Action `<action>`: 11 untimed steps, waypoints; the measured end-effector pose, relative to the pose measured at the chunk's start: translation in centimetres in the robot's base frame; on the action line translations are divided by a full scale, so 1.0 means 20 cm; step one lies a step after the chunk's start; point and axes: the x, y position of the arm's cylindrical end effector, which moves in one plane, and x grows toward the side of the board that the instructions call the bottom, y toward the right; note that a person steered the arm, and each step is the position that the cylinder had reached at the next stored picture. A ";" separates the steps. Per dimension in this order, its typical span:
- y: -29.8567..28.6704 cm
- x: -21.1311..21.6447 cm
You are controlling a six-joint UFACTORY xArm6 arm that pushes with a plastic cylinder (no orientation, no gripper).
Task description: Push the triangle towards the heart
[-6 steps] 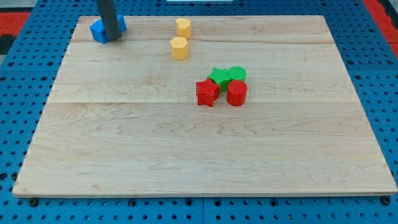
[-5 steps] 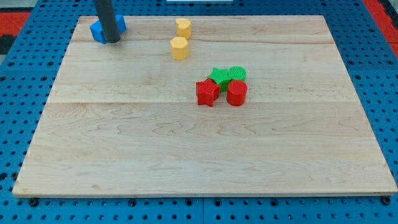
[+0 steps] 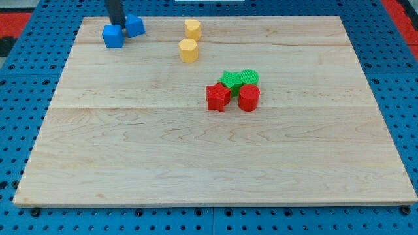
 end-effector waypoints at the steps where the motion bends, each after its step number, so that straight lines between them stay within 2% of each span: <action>1: 0.16 0.02; 2: 0.09 -0.08; 3: 0.19 -0.08; 6: 0.24 0.21; 7: 0.40 0.20; 9: 0.27 0.14; 11: 0.17 -0.03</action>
